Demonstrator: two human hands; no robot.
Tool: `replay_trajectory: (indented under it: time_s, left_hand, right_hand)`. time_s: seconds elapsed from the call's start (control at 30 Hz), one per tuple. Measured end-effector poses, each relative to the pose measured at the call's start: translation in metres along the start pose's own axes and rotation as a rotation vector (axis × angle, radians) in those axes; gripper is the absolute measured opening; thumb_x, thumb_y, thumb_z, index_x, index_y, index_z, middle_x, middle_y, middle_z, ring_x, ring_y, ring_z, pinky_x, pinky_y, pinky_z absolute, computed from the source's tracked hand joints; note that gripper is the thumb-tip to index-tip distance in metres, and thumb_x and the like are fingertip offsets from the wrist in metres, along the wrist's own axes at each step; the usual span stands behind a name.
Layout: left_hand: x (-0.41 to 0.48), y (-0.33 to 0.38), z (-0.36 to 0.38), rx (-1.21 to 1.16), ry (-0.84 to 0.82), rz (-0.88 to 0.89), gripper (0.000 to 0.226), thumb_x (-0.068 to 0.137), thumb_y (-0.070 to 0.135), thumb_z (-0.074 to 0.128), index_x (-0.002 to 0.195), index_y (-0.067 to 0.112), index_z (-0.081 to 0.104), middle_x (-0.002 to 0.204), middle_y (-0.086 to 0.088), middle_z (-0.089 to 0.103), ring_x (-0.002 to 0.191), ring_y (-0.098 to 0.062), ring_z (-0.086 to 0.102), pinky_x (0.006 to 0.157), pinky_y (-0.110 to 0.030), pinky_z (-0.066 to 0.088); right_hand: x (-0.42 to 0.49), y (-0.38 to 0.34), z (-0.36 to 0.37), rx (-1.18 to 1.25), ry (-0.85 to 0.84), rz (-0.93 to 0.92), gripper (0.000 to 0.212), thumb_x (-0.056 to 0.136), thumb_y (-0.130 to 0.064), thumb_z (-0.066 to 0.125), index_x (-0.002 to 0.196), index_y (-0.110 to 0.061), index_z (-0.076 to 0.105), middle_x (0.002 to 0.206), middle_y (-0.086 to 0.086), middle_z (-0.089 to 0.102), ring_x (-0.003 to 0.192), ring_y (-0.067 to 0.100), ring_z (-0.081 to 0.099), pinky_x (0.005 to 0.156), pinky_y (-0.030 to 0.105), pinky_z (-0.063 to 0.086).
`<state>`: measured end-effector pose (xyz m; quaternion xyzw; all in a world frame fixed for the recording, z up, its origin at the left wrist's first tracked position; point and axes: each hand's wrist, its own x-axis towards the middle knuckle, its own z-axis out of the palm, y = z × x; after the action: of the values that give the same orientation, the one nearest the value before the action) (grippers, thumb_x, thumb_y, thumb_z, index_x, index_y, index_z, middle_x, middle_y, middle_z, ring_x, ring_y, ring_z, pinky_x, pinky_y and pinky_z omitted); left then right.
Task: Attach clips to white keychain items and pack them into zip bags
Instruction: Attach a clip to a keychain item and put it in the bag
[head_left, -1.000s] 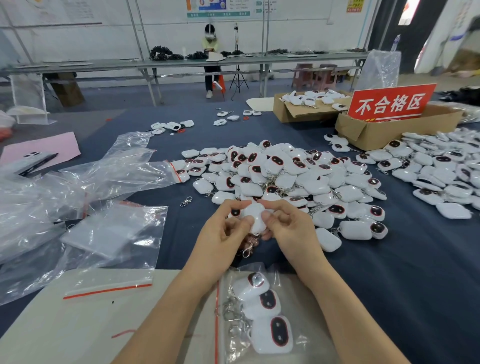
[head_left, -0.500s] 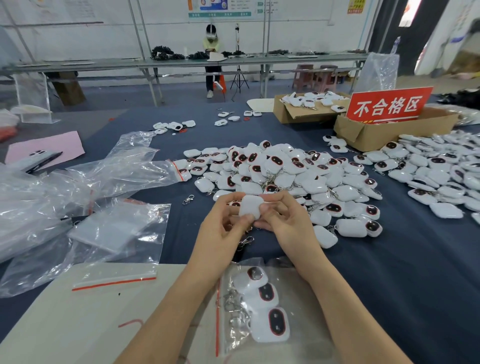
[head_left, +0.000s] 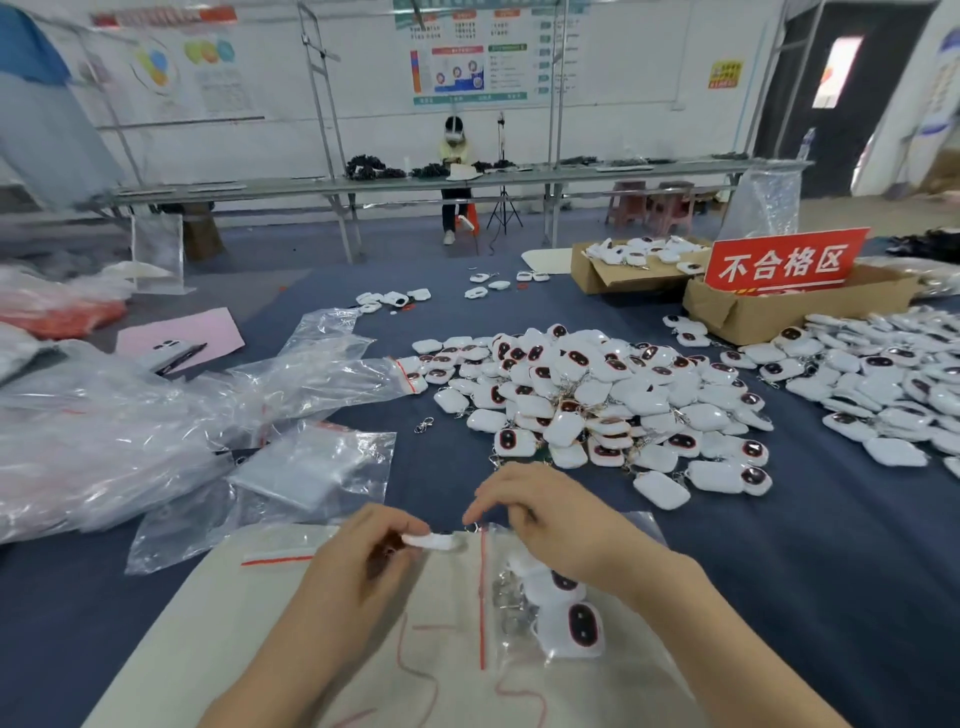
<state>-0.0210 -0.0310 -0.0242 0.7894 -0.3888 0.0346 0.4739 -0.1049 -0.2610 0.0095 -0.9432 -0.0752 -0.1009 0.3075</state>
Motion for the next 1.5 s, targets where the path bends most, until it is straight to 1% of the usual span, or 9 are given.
replay_trajectory:
  time_s: [0.23, 0.4, 0.5, 0.63, 0.83, 1.03, 1.23, 1.33, 1.5]
  left_hand:
    - [-0.016, 0.017, 0.003, 0.015, -0.027, 0.052, 0.035, 0.088, 0.001, 0.073, 0.087, 0.036, 0.067, 0.105, 0.018, 0.063, 0.092, -0.011, 0.066, 0.077, -0.025, 0.051]
    - [-0.018, 0.034, 0.009, -0.094, -0.124, 0.073, 0.017, 0.084, 0.023, 0.071, 0.089, 0.038, 0.073, 0.109, 0.018, 0.060, 0.100, -0.008, 0.065, 0.082, -0.013, 0.047]
    - [-0.018, 0.039, 0.014, -0.153, -0.183, 0.068, 0.021, 0.084, 0.027, 0.073, 0.100, 0.039, 0.073, 0.111, 0.015, 0.062, 0.109, -0.011, 0.065, 0.094, -0.019, 0.046]
    - [-0.018, 0.045, 0.019, -0.333, -0.236, -0.016, 0.023, 0.082, 0.038, 0.074, 0.105, 0.037, 0.074, 0.116, 0.011, 0.068, 0.113, -0.015, 0.066, 0.100, -0.025, 0.050]
    - [-0.016, 0.053, 0.022, -0.549, -0.330, -0.226, 0.041, 0.085, 0.016, 0.066, 0.114, 0.045, 0.068, 0.106, -0.003, 0.074, 0.085, -0.012, 0.065, 0.078, -0.023, 0.053]
    - [-0.010, 0.054, 0.017, -0.471, -0.386, -0.265, 0.049, 0.084, 0.019, 0.079, 0.126, 0.037, 0.063, 0.100, 0.003, 0.070, 0.084, -0.010, 0.062, 0.078, -0.025, 0.055]
    - [-0.010, 0.060, 0.027, -0.320, -0.317, -0.265, 0.040, 0.092, 0.007, 0.070, 0.122, 0.030, 0.057, 0.084, 0.004, 0.061, 0.080, -0.011, 0.060, 0.085, -0.039, 0.055]
    - [-0.008, 0.065, 0.030, -0.376, -0.279, -0.293, 0.033, 0.096, 0.000, 0.060, 0.117, 0.025, 0.058, 0.076, 0.005, 0.057, 0.073, -0.013, 0.056, 0.073, -0.027, 0.050]
    - [-0.006, 0.068, 0.033, -0.483, -0.265, -0.334, 0.031, 0.095, -0.004, 0.059, 0.116, 0.019, 0.060, 0.075, 0.008, 0.058, 0.068, -0.008, 0.057, 0.066, -0.017, 0.047]
  right_hand:
    - [0.006, -0.002, 0.012, -0.137, -0.134, 0.070, 0.042, 0.086, -0.004, 0.038, 0.078, -0.035, 0.066, 0.116, -0.015, 0.058, 0.107, 0.010, 0.056, 0.093, 0.040, 0.048]
    - [0.004, -0.008, 0.006, 0.066, -0.059, 0.130, 0.045, 0.083, -0.001, 0.041, 0.065, -0.037, 0.060, 0.110, -0.011, 0.065, 0.100, 0.004, 0.062, 0.090, 0.027, 0.050]
    - [0.002, -0.009, 0.005, 0.161, -0.026, 0.158, 0.046, 0.084, 0.002, 0.042, 0.064, -0.036, 0.061, 0.109, -0.007, 0.069, 0.086, -0.004, 0.064, 0.065, 0.009, 0.047]
    - [0.004, -0.007, 0.008, 0.207, 0.010, 0.206, 0.040, 0.082, -0.002, 0.044, 0.066, -0.033, 0.063, 0.102, -0.012, 0.071, 0.091, 0.003, 0.067, 0.078, 0.018, 0.052]
    - [0.005, -0.003, 0.010, 0.175, 0.010, 0.281, 0.032, 0.083, -0.008, 0.052, 0.074, -0.035, 0.066, 0.096, -0.011, 0.072, 0.078, 0.010, 0.064, 0.072, 0.035, 0.058]
    - [0.000, -0.007, 0.007, 0.194, 0.082, 0.367, 0.032, 0.078, -0.015, 0.043, 0.079, -0.036, 0.067, 0.072, -0.013, 0.067, 0.042, 0.001, 0.049, 0.039, 0.011, 0.034]
    - [0.005, -0.014, 0.008, 0.042, 0.103, 0.427, 0.036, 0.075, -0.019, 0.040, 0.072, -0.048, 0.061, 0.073, -0.025, 0.064, 0.056, 0.002, 0.054, 0.056, 0.021, 0.039]
    - [0.005, -0.017, 0.008, 0.027, 0.132, 0.439, 0.036, 0.075, -0.019, 0.038, 0.071, -0.048, 0.059, 0.068, -0.032, 0.060, 0.059, 0.001, 0.054, 0.058, 0.022, 0.038]
    - [0.001, -0.018, 0.010, 0.039, 0.184, 0.449, 0.032, 0.076, -0.019, 0.040, 0.070, -0.045, 0.057, 0.080, -0.015, 0.067, 0.069, 0.008, 0.059, 0.068, 0.030, 0.049]
